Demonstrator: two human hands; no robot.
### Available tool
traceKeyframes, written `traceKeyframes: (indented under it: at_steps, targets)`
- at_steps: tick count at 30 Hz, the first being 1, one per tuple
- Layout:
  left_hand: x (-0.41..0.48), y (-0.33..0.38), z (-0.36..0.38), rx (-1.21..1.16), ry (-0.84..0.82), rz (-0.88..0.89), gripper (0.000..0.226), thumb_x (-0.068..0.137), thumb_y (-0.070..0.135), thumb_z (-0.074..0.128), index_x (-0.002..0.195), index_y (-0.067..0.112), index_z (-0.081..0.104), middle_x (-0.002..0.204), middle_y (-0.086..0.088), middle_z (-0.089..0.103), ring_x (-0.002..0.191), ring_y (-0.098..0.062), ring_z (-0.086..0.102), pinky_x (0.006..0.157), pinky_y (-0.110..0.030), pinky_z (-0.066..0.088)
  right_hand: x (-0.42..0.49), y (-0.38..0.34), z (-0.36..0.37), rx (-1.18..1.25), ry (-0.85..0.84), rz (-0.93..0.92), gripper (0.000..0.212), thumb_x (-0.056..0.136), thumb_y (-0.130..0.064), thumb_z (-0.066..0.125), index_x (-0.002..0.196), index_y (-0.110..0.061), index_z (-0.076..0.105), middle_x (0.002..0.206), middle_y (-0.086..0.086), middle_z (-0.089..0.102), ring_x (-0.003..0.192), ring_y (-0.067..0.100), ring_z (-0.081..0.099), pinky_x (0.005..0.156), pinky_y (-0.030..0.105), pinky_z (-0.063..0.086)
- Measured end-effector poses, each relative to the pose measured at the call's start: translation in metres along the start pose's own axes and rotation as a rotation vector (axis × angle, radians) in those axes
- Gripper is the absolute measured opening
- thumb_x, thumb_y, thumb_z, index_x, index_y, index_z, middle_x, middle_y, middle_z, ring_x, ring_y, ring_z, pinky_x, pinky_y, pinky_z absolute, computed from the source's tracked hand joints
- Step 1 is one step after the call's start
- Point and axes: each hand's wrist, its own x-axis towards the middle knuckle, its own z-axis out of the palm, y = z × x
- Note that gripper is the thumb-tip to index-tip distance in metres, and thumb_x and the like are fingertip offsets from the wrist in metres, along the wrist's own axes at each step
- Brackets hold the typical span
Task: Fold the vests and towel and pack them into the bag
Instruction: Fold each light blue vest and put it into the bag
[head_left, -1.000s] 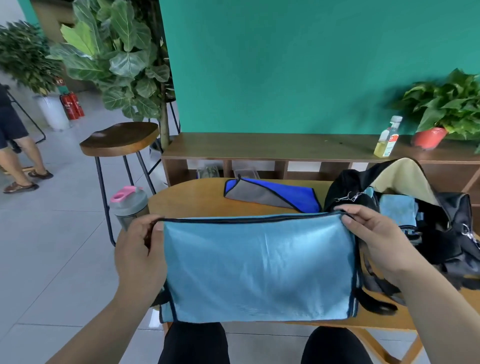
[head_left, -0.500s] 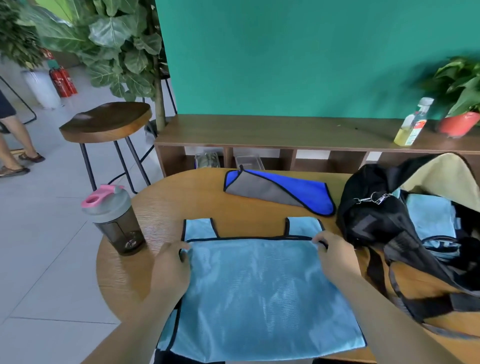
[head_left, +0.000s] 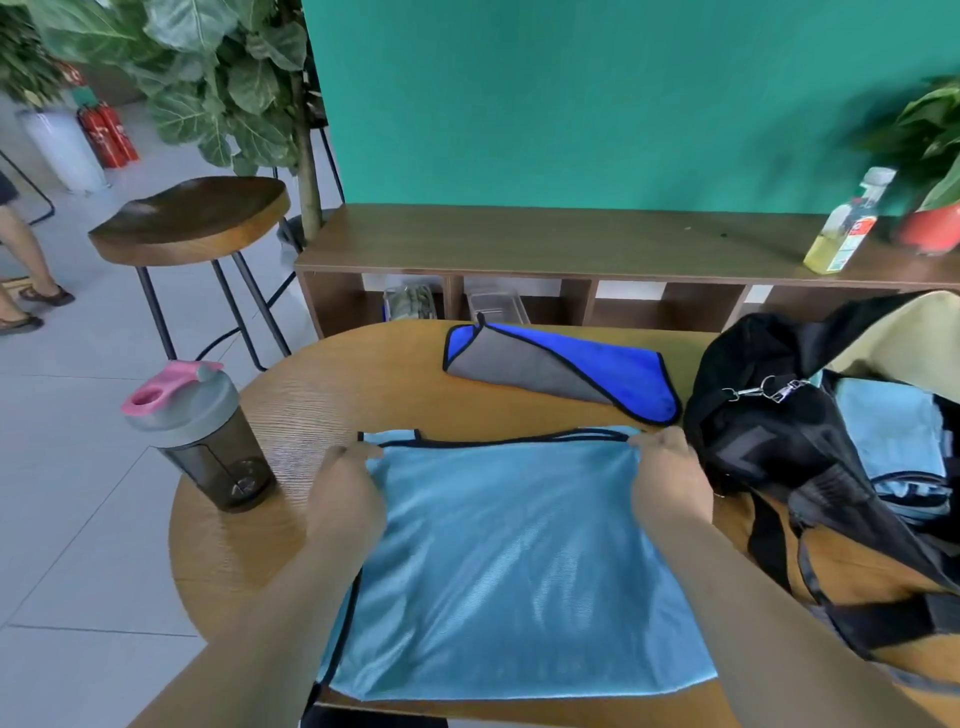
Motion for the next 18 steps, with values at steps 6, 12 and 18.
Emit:
traceKeyframes:
  at_steps: [6,12,18]
  targets:
    - [-0.011,-0.016,0.022,-0.002,0.067,0.087,0.066,0.085,-0.019,0.05,0.144,0.01,0.059,0.127,-0.005,0.052,0.087,-0.025,0.06,0.076,-0.038,0.056,-0.001,0.019,0.027,0.053,0.096,-0.032,0.066,0.089,0.01,0.049,0.147,-0.02,0.056,0.134,0.001,0.046,0.118,0.025,0.044,0.095,0.039,0.049]
    - [-0.009,-0.012,0.01,-0.076,0.12,0.106,0.053,0.095,-0.013,0.048,0.139,0.011,0.064,0.129,0.0,0.054,0.085,-0.018,0.06,0.075,-0.028,0.049,-0.002,0.016,0.018,0.121,0.167,-0.03,0.07,0.085,0.015,0.045,0.144,-0.019,0.061,0.132,0.0,0.05,0.118,0.025,0.048,0.092,0.038,0.048]
    - [0.003,0.0,0.003,-0.038,0.146,0.098,0.055,0.094,-0.012,0.048,0.136,0.017,0.067,0.123,0.004,0.054,0.085,-0.016,0.055,0.072,-0.029,0.045,0.014,0.004,0.01,0.124,0.258,-0.061,0.066,0.085,0.014,0.044,0.138,-0.019,0.064,0.127,0.007,0.054,0.114,0.032,0.054,0.086,0.043,0.053]
